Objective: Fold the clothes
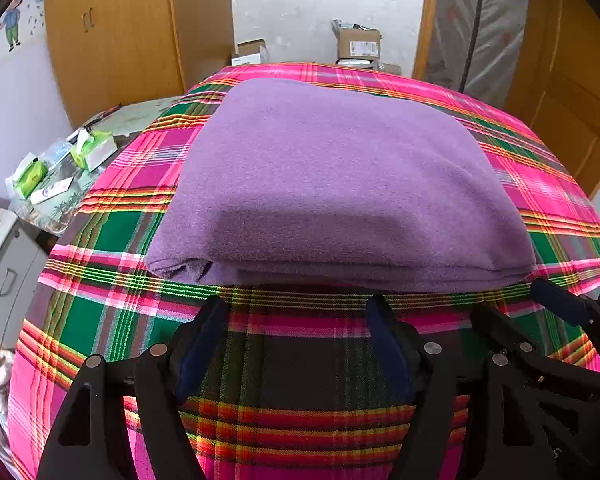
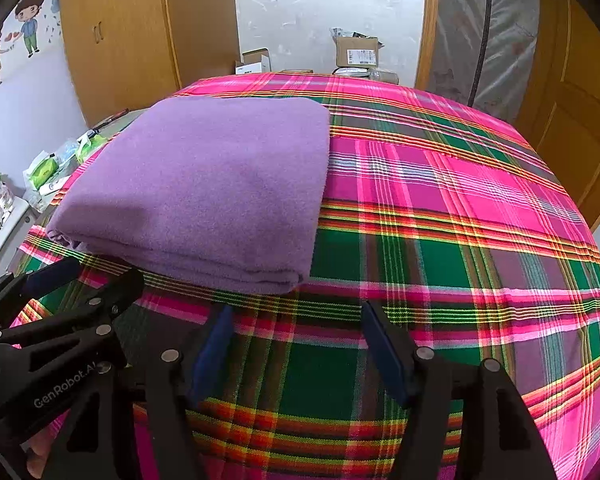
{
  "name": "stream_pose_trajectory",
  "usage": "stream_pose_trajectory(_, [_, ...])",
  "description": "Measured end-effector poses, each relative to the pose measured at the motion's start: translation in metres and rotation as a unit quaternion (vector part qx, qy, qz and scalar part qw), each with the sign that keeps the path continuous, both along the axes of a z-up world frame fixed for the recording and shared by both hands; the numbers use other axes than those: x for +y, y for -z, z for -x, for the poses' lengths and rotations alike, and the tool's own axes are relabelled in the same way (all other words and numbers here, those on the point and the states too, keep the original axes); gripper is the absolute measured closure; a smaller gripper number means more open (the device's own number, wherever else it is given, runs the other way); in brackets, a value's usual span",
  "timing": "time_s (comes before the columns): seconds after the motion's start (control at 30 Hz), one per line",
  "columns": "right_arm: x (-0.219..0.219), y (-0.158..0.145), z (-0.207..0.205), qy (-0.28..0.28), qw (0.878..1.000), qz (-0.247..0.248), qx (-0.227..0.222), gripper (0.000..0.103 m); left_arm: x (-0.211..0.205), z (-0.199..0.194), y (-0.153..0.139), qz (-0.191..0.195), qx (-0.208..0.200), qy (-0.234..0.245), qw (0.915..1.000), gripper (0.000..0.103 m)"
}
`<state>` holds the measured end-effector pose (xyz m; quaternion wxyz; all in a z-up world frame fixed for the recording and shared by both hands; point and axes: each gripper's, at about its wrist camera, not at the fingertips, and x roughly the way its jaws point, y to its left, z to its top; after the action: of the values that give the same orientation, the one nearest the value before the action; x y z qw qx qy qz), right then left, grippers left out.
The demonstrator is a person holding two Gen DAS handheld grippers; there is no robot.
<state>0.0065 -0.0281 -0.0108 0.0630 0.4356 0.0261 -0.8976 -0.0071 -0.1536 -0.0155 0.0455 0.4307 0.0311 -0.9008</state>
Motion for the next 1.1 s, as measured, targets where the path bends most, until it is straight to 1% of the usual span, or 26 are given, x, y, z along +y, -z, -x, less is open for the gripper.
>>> stream_pose_trajectory(1.1, [0.0007, 0.0003, 0.0011, -0.001, 1.0, 0.0, 0.0, 0.037, -0.0018, 0.0024, 0.0003, 0.0, 0.0, 0.002, 1.0, 0.029])
